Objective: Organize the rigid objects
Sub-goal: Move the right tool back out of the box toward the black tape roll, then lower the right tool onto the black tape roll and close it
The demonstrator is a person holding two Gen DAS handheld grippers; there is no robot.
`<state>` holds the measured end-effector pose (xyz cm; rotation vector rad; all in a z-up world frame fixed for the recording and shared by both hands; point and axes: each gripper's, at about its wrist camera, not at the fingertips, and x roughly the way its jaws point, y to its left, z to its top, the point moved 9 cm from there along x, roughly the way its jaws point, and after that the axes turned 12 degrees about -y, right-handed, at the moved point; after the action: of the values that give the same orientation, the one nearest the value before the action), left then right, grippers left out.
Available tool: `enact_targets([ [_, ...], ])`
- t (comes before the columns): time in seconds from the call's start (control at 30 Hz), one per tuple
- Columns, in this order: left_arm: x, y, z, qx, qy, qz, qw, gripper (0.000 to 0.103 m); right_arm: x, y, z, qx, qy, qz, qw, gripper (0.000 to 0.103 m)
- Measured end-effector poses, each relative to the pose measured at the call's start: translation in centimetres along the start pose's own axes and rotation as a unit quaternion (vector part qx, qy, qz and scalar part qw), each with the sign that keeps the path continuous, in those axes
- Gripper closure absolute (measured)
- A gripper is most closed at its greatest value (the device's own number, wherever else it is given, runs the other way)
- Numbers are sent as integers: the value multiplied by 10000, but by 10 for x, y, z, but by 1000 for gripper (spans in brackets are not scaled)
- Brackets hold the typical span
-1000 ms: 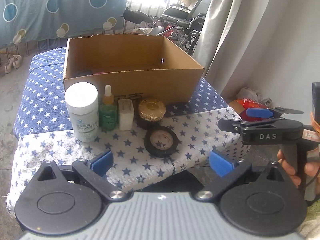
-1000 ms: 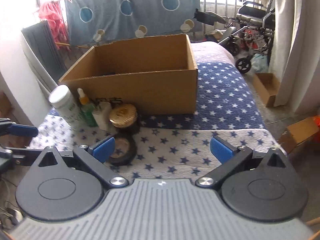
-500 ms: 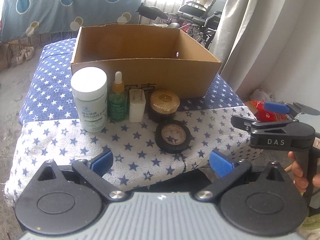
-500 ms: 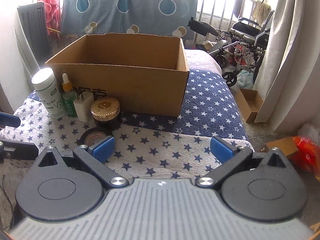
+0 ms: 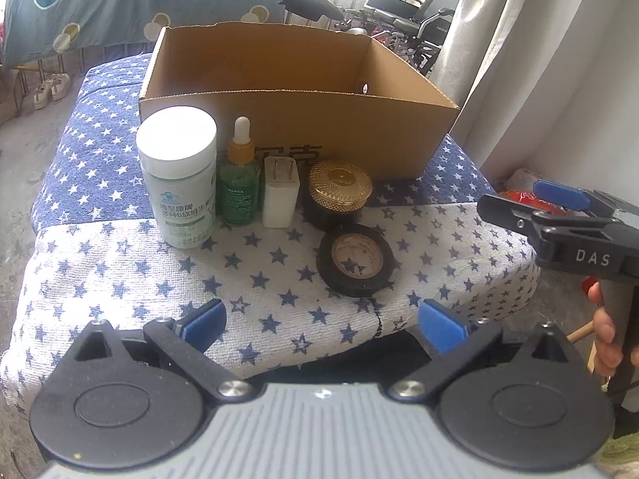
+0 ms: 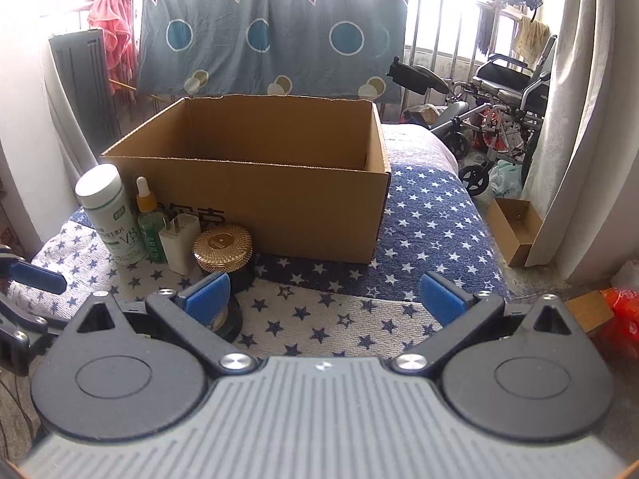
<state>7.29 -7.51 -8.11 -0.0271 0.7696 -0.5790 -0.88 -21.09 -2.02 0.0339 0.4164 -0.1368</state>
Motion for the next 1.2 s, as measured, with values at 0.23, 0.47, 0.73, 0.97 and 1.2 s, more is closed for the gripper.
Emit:
enact_targets([
  [0.23,0,-10,-2,18,10,-327,9995,0,-8,1,4,377,-328,228,9985,1],
  [0.47,-4,-14,4,-163,-133,-665,9976,0,-10,10,2,442,-353,465,9973,1],
  [0.73,-5,-12,4,-181,-292,-655,9973,0,-11,13,2,479,-351,541,9968,1],
  [0.97,-9,-10,8,-213,-534,-633,9963,0,-10,14,1,505,-341,546,9966,1],
  [1.2,-11,-3,9,-239,-576,-536,9966,0,-10,13,1,503,-338,550,9966,1],
])
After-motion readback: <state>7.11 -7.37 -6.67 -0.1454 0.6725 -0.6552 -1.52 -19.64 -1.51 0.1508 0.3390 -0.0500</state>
